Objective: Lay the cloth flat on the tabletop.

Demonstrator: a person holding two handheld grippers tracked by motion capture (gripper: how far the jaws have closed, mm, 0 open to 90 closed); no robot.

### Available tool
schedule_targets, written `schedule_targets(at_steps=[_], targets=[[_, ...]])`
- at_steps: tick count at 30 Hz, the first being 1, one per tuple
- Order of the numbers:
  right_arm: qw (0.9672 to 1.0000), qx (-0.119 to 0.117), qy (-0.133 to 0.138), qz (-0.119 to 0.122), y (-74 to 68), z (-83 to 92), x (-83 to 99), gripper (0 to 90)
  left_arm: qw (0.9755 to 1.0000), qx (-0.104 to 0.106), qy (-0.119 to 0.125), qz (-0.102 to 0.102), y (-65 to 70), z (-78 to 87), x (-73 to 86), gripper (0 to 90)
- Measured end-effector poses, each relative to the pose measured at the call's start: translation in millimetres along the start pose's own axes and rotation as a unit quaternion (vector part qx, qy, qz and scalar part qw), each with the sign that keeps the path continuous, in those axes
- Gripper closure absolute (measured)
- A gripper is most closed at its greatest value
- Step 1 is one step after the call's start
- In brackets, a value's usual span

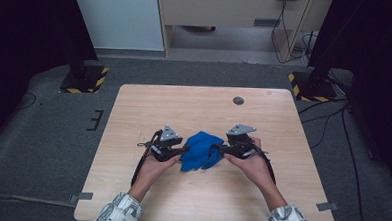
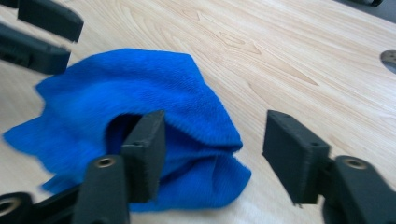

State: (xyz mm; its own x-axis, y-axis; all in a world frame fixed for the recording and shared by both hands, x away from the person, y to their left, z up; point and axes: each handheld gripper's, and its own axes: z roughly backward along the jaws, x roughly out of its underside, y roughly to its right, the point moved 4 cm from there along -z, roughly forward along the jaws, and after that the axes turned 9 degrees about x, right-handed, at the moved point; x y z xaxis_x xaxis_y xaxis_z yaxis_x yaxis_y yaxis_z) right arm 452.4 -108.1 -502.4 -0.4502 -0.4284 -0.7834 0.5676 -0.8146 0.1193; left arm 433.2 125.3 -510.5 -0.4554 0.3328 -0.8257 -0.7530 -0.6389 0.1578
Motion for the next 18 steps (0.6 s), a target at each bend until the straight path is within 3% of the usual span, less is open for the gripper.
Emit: schedule_targets(at_steps=[4, 8, 11, 15, 18], targets=[[0.9998, -0.009, 0.01, -0.012, -8.4, 16.7, 10.7, 40.6, 0.9998, 0.0, 0.005, -0.018, 11.0, 3.8, 2.2, 50.4], [0.9993, -0.028, 0.015, -0.022, -22.0, 20.8, 25.7, 48.9, 0.9994, 0.002, 0.005, -0.034, 19.2, -3.0, 3.3, 48.0], [0.9993, -0.036, -0.002, -0.01, -31.9, 16.6, 33.3, 49.1, 0.9989, 0.01, -0.004, -0.045, 22.9, -10.5, 5.7, 45.9], [0.9987, -0.045, -0.009, -0.021, -38.7, 7.6, 37.7, 45.9, 0.9986, 0.015, -0.016, -0.048, 21.4, -20.9, 10.4, 43.0], [0.9988, -0.045, -0.007, -0.018, -42.4, 3.0, 38.1, 53.0, 0.9983, 0.018, -0.029, -0.048, 19.9, -28.8, 14.4, 43.4]])
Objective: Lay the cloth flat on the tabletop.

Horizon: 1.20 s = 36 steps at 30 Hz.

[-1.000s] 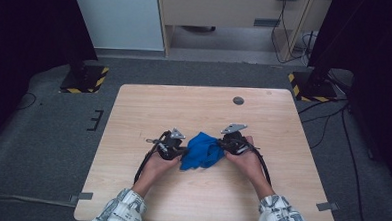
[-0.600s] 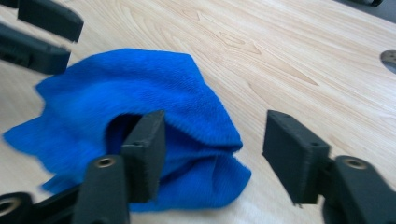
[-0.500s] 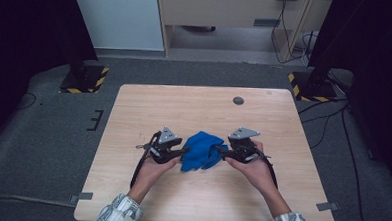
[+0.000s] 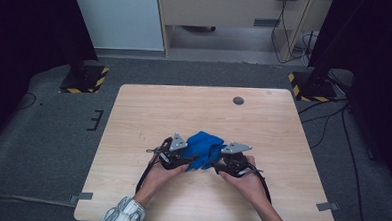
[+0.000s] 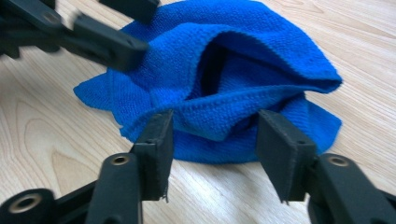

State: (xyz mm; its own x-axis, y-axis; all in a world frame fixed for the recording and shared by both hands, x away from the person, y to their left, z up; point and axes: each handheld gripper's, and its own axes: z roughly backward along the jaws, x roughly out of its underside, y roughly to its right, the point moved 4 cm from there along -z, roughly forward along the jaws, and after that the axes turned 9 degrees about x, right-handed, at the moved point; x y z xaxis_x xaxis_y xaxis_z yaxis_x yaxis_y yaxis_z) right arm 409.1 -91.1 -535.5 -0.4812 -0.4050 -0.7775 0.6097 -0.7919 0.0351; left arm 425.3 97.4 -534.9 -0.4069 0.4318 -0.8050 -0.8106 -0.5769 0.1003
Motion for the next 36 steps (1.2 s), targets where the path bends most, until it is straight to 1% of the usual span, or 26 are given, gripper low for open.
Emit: schedule_targets(at_steps=[2, 4, 5, 7, 8, 9, 11, 14, 16, 18, 19, 20, 21, 22, 24, 25, 26, 27, 28, 30, 31, 32, 33, 34, 35, 36], targets=[[0.9999, 0.004, 0.006, 0.01, -0.4, -0.4, -0.7, 65.7, 0.9999, -0.001, -0.01, -0.005, 0.6, -3.9, 1.8, 46.1], [0.9999, -0.001, 0.012, 0.008, 0.2, 0.4, -1.8, 78.1, 0.9997, -0.008, -0.02, -0.012, 1.3, -6.8, 2.7, 55.3], [0.9999, -0.001, 0.014, 0.009, 0.6, 1.0, -2.2, 81.6, 0.9996, -0.011, -0.023, -0.011, 0.8, -8.2, 2.6, 58.2], [0.9998, -0.003, 0.015, 0.009, 2.1, 1.6, -2.5, 87.2, 0.9996, -0.013, -0.026, -0.001, -0.8, -10.0, 1.1, 65.2], [0.9998, -0.001, 0.019, 0.009, 2.9, 2.1, -2.9, 88.3, 0.9996, -0.013, -0.024, 0.001, -1.0, -10.0, -0.1, 69.7], [0.9997, -0.001, 0.021, 0.009, 3.6, 3.2, -3.2, 88.6, 0.9997, -0.011, -0.022, 0.004, -0.8, -9.3, -1.5, 73.3], [0.9997, -0.003, 0.021, 0.009, 5.3, 5.7, -4.1, 88.7, 0.9998, -0.004, -0.019, 0.007, 0.9, -5.3, -4.2, 78.0], [0.9997, -0.004, 0.024, 0.006, 10.0, 12.0, -6.6, 88.8, 0.9998, 0.009, -0.01, 0.015, 3.9, 5.8, -8.5, 80.5], [0.9997, -0.002, 0.026, 0.005, 14.6, 17.7, -8.3, 88.8, 0.9997, 0.011, 0.004, 0.022, 4.1, 16.1, -11.7, 80.8], [0.9997, -0.004, 0.024, 0.0, 19.6, 24.6, -10.0, 88.8, 0.9992, 0.011, 0.019, 0.034, 0.4, 25.1, -15.3, 81.8], [0.9997, -0.003, 0.024, 0.0, 22.9, 27.3, -11.1, 88.8, 0.9988, 0.002, 0.023, 0.044, -5.1, 27.7, -17.6, 82.0], [0.9998, -0.008, 0.021, -0.001, 27.5, 28.2, -12.3, 88.8, 0.9986, -0.002, 0.021, 0.048, -10.6, 26.7, -19.1, 82.5], [0.9998, -0.005, 0.017, -0.001, 31.6, 27.0, -13.1, 88.7, 0.9985, -0.003, 0.017, 0.053, -15.3, 24.6, -19.6, 82.4], [0.9999, -0.004, 0.011, -0.001, 35.0, 25.2, -13.4, 88.7, 0.9978, -0.006, 0.011, 0.065, -23.6, 19.6, -19.0, 82.2], [1.0, -0.004, -0.001, -0.008, 45.1, 15.2, -14.2, 88.6, 0.9971, -0.013, -0.004, 0.074, -35.1, 11.2, -15.0, 82.2], [0.9999, -0.003, -0.006, -0.01, 48.3, 11.7, -14.4, 88.5, 0.9963, -0.017, -0.013, 0.083, -41.8, 7.3, -11.7, 82.2], [0.9998, -0.002, -0.011, -0.014, 51.7, 6.5, -14.7, 88.4, 0.995, -0.017, -0.015, 0.098, -48.3, 4.0, -8.3, 82.2], [0.9998, -0.001, -0.015, -0.012, 55.5, 1.2, -14.8, 88.2, 0.9935, -0.014, -0.015, 0.112, -53.9, 1.3, -5.1, 82.2], [0.9997, 0.002, -0.019, -0.014, 58.8, -3.9, -14.6, 88.2, 0.9921, -0.015, -0.017, 0.123, -59.6, -1.1, -1.3, 82.2], [0.9995, 0.008, -0.028, -0.016, 65.6, -14.0, -13.7, 88.0, 0.9915, -0.015, -0.02, 0.128, -63.7, -4.3, 3.5, 81.3], [0.9992, 0.011, -0.033, -0.022, 68.1, -18.4, -12.9, 87.6, 0.9916, -0.011, -0.027, 0.126, -63.9, -6.1, 6.6, 80.3], [0.999, 0.014, -0.036, -0.022, 71.0, -23.5, -11.5, 86.6, 0.992, -0.01, -0.028, 0.122, -63.7, -7.1, 7.9, 78.2], [0.9988, 0.017, -0.038, -0.026, 71.8, -25.9, -10.6, 85.4, 0.9928, -0.013, -0.029, 0.116, -63.7, -7.3, 9.0, 76.5], [0.9986, 0.02, -0.039, -0.028, 72.8, -28.2, -9.5, 82.7, 0.9928, -0.018, -0.024, 0.116, -64.1, -6.9, 9.3, 73.1], [0.9987, 0.024, -0.035, -0.029, 73.0, -29.6, -8.9, 80.0, 0.9923, -0.018, -0.017, 0.121, -64.8, -5.3, 9.2, 69.7], [0.9987, 0.024, -0.032, -0.032, 71.7, -28.2, -8.7, 73.8, 0.9924, -0.02, -0.011, 0.121, -65.0, -4.0, 8.9, 66.2]])
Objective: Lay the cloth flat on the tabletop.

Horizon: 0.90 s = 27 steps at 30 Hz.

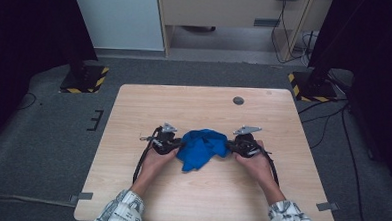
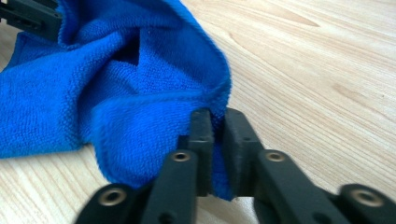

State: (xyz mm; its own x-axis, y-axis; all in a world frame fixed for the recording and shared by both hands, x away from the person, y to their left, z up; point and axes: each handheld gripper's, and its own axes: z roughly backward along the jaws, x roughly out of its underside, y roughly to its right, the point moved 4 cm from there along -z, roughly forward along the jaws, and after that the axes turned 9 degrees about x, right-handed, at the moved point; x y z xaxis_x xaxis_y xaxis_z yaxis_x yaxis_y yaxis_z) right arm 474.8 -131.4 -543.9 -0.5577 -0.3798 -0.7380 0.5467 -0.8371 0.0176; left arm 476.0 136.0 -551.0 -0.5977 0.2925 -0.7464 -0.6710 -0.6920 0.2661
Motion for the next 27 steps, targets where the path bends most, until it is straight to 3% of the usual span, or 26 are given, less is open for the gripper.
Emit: schedule_targets(at_steps=[2, 7, 9, 12, 14, 18, 24, 27], targets=[[0.9999, 0.007, 0.008, -0.001, -1.9, 4.6, -0.7, 64.1, 0.9999, -0.006, 0.012, -0.01, 0.4, 3.8, -0.8, 63.1], [0.9993, 0.009, 0.035, 0.01, -7.0, 28.1, -3.5, 49.6, 0.9986, -0.018, 0.047, -0.016, 4.4, 15.3, -6.1, 56.6], [0.9984, 0.011, 0.053, 0.018, -10.1, 39.6, -3.5, 49.8, 0.9977, -0.023, 0.061, -0.021, 7.6, 21.9, -8.2, 55.0], [0.9969, -0.002, 0.076, 0.02, -18.8, 51.0, 0.5, 59.4, 0.9965, -0.035, 0.064, -0.041, 14.5, 27.2, -8.2, 54.0], [0.9967, -0.009, 0.075, 0.03, -25.7, 54.1, 3.4, 63.3, 0.9959, -0.038, 0.066, -0.049, 18.7, 29.4, -7.4, 52.6], [0.9965, -0.006, 0.077, 0.032, -41.1, 51.9, 4.3, 58.0, 0.9945, -0.053, 0.069, -0.059, 22.7, 27.7, -7.3, 44.8], [0.9963, 0.001, 0.055, 0.066, -67.2, 30.4, 8.8, 42.2, 0.9957, -0.045, 0.062, -0.051, 22.6, 25.0, -6.3, 32.7], [0.9954, 0.016, 0.051, 0.08, -72.5, 23.2, 11.6, 38.3, 0.9956, -0.043, 0.065, -0.051, 23.0, 24.9, -6.7, 30.6]])
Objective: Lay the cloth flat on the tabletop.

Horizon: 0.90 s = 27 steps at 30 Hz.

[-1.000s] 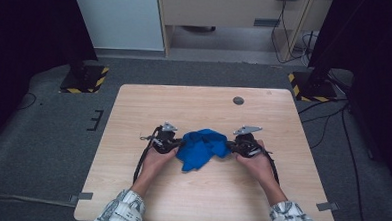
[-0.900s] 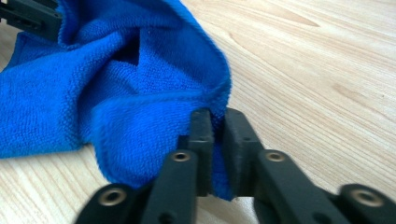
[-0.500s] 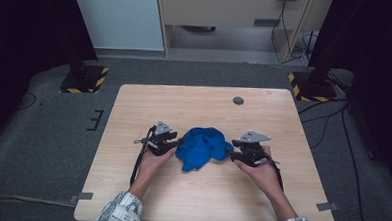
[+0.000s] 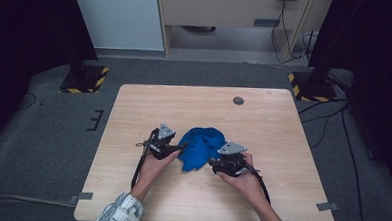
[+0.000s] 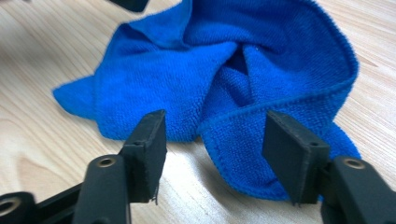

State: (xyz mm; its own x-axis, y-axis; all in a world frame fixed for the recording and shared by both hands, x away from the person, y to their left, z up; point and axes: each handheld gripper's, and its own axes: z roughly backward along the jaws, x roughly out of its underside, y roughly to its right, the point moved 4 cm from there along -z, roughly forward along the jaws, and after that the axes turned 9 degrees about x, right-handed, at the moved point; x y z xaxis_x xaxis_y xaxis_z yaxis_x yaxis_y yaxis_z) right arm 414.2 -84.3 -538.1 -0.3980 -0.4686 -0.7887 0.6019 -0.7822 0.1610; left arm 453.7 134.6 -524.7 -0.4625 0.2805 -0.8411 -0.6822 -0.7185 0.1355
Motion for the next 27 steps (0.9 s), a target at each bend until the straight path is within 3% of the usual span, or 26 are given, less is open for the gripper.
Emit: schedule_targets(at_steps=[6, 10, 13, 18, 27], targets=[[0.9994, 0.03, -0.013, 0.013, 2.7, -10.1, 7.1, 37.3, 1.0, 0.001, -0.008, -0.005, 4.1, -3.8, 1.0, 29.2], [0.9987, 0.045, -0.022, 0.013, 6.6, -14.3, 9.9, 48.9, 0.9999, 0.005, -0.009, -0.012, 8.5, -5.6, 0.1, 29.0], [0.9983, 0.053, -0.023, 0.008, 10.3, -14.1, 10.7, 63.1, 0.9998, 0.006, -0.011, -0.016, 11.5, -7.2, 0.2, 29.0], [0.9987, 0.045, -0.025, -0.005, 16.9, -12.2, 12.9, 78.4, 0.9997, 0.005, -0.015, -0.019, 12.6, -8.7, 1.0, 29.1], [0.9982, 0.036, -0.001, -0.049, 31.9, 3.0, 5.4, 85.0, 0.9993, 0.001, -0.019, -0.032, 15.2, -10.9, 1.1, 32.2]])
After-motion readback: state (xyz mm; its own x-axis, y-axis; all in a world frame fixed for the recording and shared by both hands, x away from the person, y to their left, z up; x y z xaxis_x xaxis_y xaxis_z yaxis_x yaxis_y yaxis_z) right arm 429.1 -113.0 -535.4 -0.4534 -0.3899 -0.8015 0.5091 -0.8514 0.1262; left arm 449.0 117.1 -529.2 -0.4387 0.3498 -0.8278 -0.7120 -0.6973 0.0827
